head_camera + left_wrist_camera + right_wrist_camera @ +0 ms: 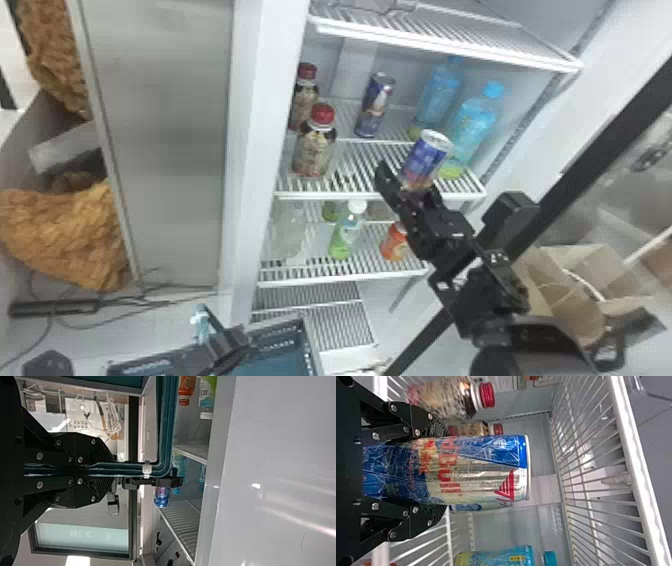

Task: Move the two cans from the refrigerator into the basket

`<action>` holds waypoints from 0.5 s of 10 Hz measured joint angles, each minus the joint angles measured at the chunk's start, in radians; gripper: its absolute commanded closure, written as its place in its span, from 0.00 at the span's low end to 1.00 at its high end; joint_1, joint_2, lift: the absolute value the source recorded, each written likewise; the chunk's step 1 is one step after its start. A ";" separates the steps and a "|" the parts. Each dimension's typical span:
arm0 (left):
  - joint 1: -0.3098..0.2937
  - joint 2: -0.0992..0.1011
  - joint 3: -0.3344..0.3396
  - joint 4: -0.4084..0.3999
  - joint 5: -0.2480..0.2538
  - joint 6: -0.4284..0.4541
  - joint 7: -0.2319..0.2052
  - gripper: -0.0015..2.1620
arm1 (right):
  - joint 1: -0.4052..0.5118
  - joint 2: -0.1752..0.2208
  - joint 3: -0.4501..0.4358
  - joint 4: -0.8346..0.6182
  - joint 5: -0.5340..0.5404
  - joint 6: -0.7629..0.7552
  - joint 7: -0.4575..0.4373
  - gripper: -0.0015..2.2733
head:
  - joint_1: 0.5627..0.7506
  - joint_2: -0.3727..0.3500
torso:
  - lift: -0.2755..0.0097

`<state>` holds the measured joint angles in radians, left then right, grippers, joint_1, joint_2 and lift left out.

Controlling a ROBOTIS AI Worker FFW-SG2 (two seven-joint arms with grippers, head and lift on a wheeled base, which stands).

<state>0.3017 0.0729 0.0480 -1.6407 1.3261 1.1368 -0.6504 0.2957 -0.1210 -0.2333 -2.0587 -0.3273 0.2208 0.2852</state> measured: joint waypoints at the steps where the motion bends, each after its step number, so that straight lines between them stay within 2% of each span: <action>1: 0.000 0.001 0.000 0.000 0.000 0.000 0.000 0.55 | 0.043 0.000 0.000 -0.048 -0.010 0.029 0.001 0.56 | 0.70 0.03 | 0.86; 5: 0.000 0.002 -0.002 0.000 -0.002 0.001 0.002 0.55 | 0.188 0.011 0.005 -0.177 -0.038 0.164 0.056 0.56 | 0.70 0.03 | 0.86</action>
<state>0.3016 0.0750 0.0464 -1.6407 1.3241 1.1382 -0.6488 0.4833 -0.1098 -0.2283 -2.2356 -0.3654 0.3848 0.3409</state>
